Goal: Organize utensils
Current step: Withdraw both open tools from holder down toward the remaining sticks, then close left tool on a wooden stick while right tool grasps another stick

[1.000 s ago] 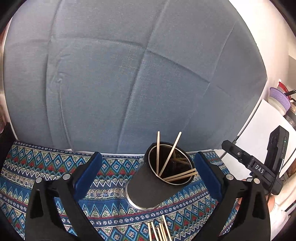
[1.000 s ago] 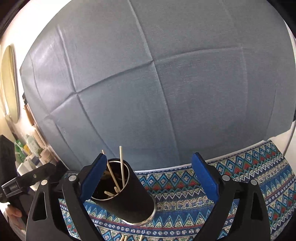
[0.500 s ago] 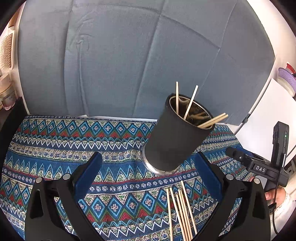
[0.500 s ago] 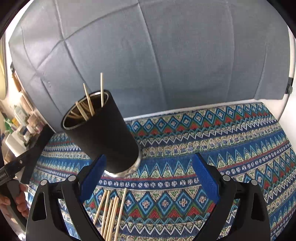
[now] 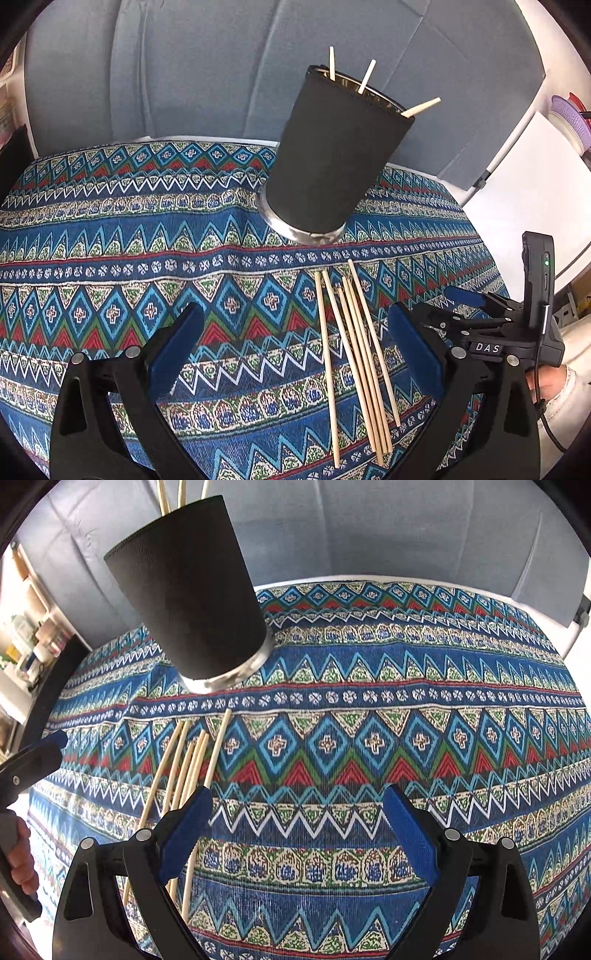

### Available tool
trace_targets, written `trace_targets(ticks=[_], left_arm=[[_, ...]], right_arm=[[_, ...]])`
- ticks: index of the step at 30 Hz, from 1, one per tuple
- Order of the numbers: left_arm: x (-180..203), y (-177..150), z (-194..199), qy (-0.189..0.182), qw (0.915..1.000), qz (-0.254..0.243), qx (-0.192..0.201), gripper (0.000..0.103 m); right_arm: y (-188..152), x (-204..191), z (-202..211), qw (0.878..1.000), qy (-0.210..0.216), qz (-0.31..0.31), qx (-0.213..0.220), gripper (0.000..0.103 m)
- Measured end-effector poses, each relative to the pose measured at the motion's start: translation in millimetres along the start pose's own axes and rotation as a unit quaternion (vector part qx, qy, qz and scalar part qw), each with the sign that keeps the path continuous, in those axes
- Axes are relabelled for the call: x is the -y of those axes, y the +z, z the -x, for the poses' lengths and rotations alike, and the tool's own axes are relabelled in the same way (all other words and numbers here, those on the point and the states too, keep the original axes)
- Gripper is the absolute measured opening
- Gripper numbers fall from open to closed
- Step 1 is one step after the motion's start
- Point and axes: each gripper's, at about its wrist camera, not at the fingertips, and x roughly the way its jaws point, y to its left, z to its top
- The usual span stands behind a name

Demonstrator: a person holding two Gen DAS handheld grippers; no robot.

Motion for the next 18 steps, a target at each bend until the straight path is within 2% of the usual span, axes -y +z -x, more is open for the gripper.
trace_targets(ticks=[9,15,18], left_arm=[[3,-34,-9,0.015,0.9993,-0.012,-0.033,0.097],[9,-43,-22,0.030,0.9966,-0.030,-0.070,0.097],[11,-45,-32,0.036,0.9944,-0.035,-0.093,0.097]], right_arm=[[-12,-4,-16,1.000,0.002,-0.006,-0.028,0.089],[-8,-18,-28,0.999,0.002,0.006,-0.043,0.089],[-2,-28,-35,0.999,-0.011,0.016,-0.050,0.089]])
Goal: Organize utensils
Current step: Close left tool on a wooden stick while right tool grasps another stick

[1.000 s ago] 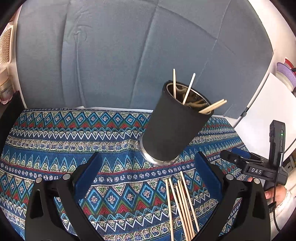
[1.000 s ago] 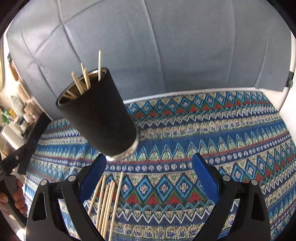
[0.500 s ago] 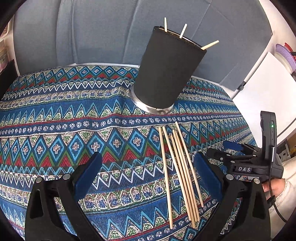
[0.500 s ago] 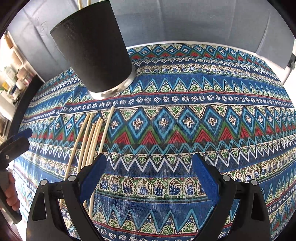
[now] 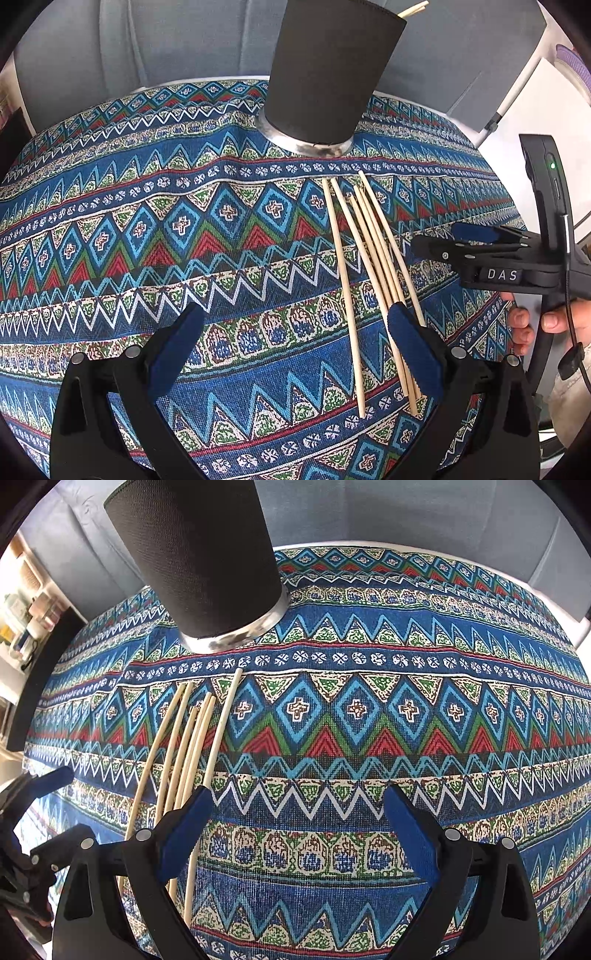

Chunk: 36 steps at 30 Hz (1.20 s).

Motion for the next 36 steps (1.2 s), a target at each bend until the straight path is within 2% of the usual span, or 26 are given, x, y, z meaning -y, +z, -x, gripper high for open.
trace_targets(ticks=[4,10,15,19,21,24,26,27,31,32,34,35,36], left_arm=[[1,-1,-9,0.009,0.9998,-0.002,-0.018,0.097],[8,1,-21,0.033,0.9985,-0.027,-0.036,0.097],[15,5,-31,0.068,0.9953,-0.051,-0.047,0.097],[20,7,-38,0.099,0.9909,-0.069,-0.060,0.099],[18,9,-39,0.100,0.9910,-0.062,-0.064,0.099],[17,11,-41,0.104,0.9900,-0.058,-0.077,0.099],[15,13,-42,0.102,0.9897,-0.058,-0.081,0.097],[14,13,-41,0.103,0.9899,-0.057,-0.078,0.095],[6,20,-32,0.107,0.9909,-0.048,-0.066,0.070],[3,21,-31,0.106,0.9910,-0.047,-0.067,0.063],[-3,23,-28,0.105,0.9908,-0.048,-0.069,0.053],[-6,22,-26,0.103,0.9909,-0.049,-0.071,0.046],[-10,23,-25,0.104,0.9908,-0.048,-0.072,0.041]], right_arm=[[10,-10,-6,1.000,0.008,-0.004,-0.009,0.089],[22,-38,-22,0.999,-0.027,0.021,-0.034,0.090],[30,-67,-35,0.997,-0.051,0.038,-0.048,0.088],[31,-82,-40,0.996,-0.052,0.037,-0.055,0.088],[33,-87,-42,0.996,-0.052,0.038,-0.058,0.085],[31,-84,-38,0.996,-0.049,0.046,-0.063,0.076],[30,-80,-34,0.996,-0.044,0.050,-0.063,0.065],[26,-76,-29,0.996,-0.042,0.053,-0.061,0.053],[23,-69,-22,0.996,-0.033,0.058,-0.052,0.031],[23,-65,-21,0.997,-0.031,0.056,-0.051,0.029],[25,-63,-20,0.997,-0.033,0.054,-0.050,0.016],[25,-60,-21,0.997,-0.030,0.051,-0.050,0.015],[26,-54,-23,0.997,-0.028,0.049,-0.051,0.009]])
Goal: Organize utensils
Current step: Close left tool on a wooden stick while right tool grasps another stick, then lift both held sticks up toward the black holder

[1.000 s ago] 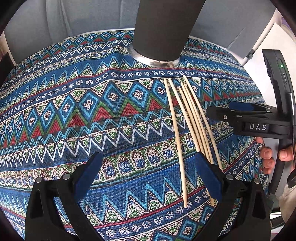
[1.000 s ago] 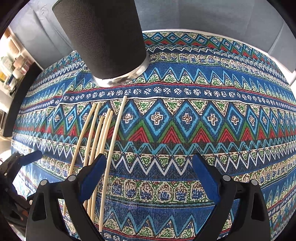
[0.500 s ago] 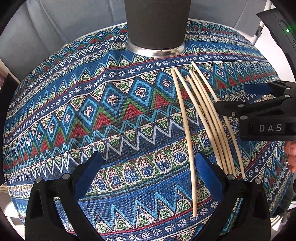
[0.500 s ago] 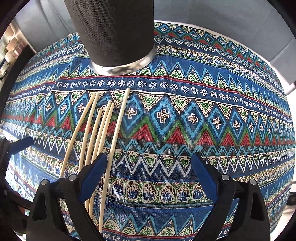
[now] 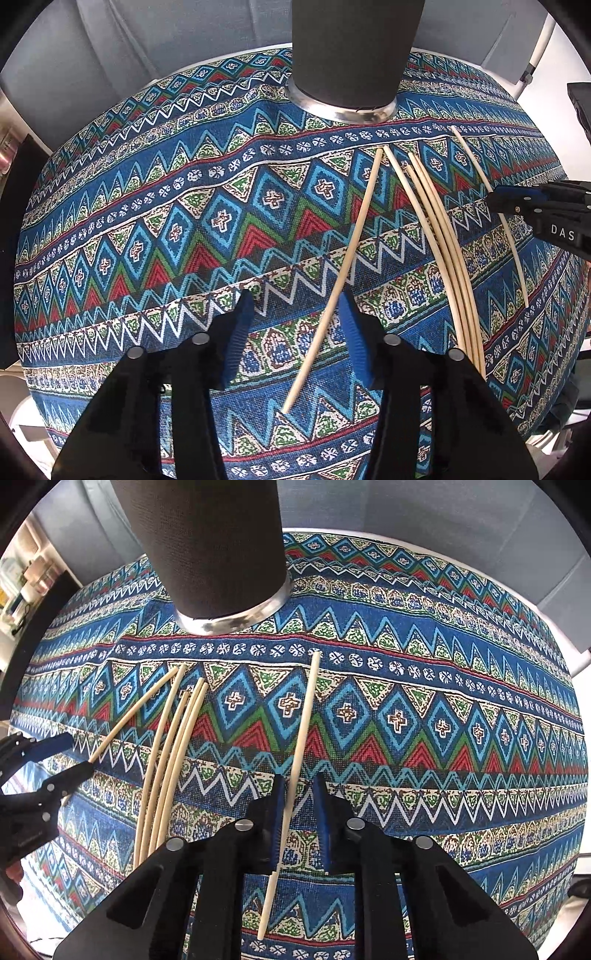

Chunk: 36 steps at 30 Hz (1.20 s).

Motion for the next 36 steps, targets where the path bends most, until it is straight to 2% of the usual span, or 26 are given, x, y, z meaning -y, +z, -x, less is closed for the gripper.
trace_targets(ticks=[2,6,8,10,12,15,21,24,30,36], left_arm=[[-10,2,1,-0.001,0.9999,0.013,-0.004,0.024],[-23,-1,3,-0.002,0.9995,0.031,-0.005,0.010],[-29,-4,4,-0.004,0.9990,0.045,-0.006,0.007],[-38,-5,5,-0.014,0.9978,0.063,-0.013,0.006],[-44,-6,7,-0.021,0.9968,0.075,-0.018,0.006],[-50,-12,10,-0.001,0.9975,0.067,-0.021,0.006],[-66,-22,20,-0.009,0.9963,0.079,-0.033,0.005],[-75,-27,33,-0.018,0.9961,0.083,-0.024,0.005],[-83,-26,61,-0.013,0.9972,0.074,-0.010,0.005],[-84,1,94,-0.022,0.9970,0.071,0.022,0.005]], right_arm=[[-1,8,2,1.000,-0.001,-0.003,-0.002,0.005],[-4,24,6,1.000,0.015,-0.008,0.002,0.004],[-7,31,8,1.000,0.017,-0.012,0.003,0.004],[-10,38,12,1.000,0.006,-0.014,0.002,0.004],[-13,48,15,1.000,0.015,-0.024,0.001,0.004],[-22,78,23,0.999,0.029,-0.047,0.000,0.004],[-36,128,35,0.995,0.038,-0.094,-0.004,0.004],[-40,146,46,0.994,0.039,-0.105,0.000,0.004],[-35,173,82,0.992,0.046,-0.116,0.036,0.005],[-11,163,135,0.988,0.055,-0.111,0.090,0.005]])
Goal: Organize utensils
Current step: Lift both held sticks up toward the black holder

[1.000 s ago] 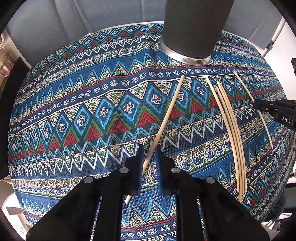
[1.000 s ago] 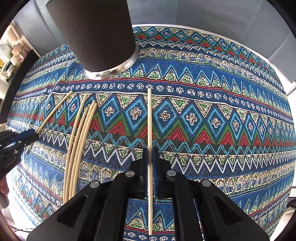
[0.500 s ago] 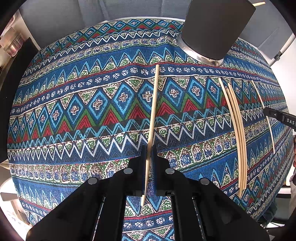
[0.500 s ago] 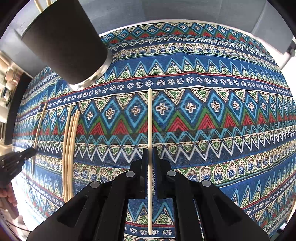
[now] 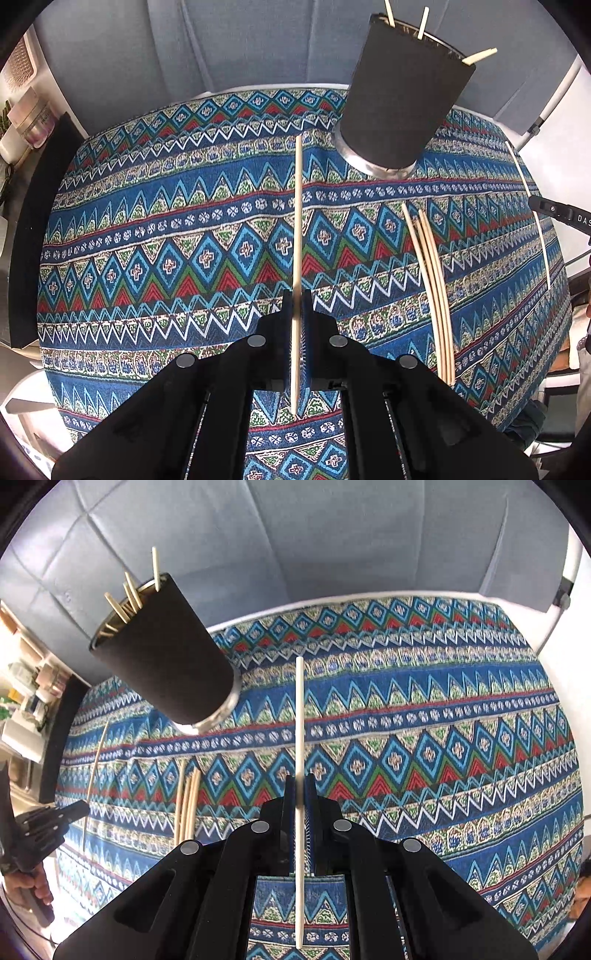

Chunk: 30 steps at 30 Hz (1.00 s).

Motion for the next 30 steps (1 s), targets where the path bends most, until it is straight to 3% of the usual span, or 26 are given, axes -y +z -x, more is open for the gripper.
trace_targets(ticks=[3,13,22,30], left_arm=[[8,15,21,-0.005,0.9996,0.000,0.026,0.005],[34,76,87,-0.030,0.9918,-0.013,0.124,0.005],[57,120,117,-0.064,0.9829,-0.020,0.171,0.005],[77,147,134,-0.115,0.9626,-0.046,0.241,0.005]], right_arm=[[16,-7,26,0.999,0.009,0.011,0.029,0.005],[57,-66,53,0.994,0.043,0.034,0.095,0.005],[86,-81,76,0.988,0.083,0.041,0.125,0.005],[117,-92,82,0.979,0.122,0.042,0.159,0.005]])
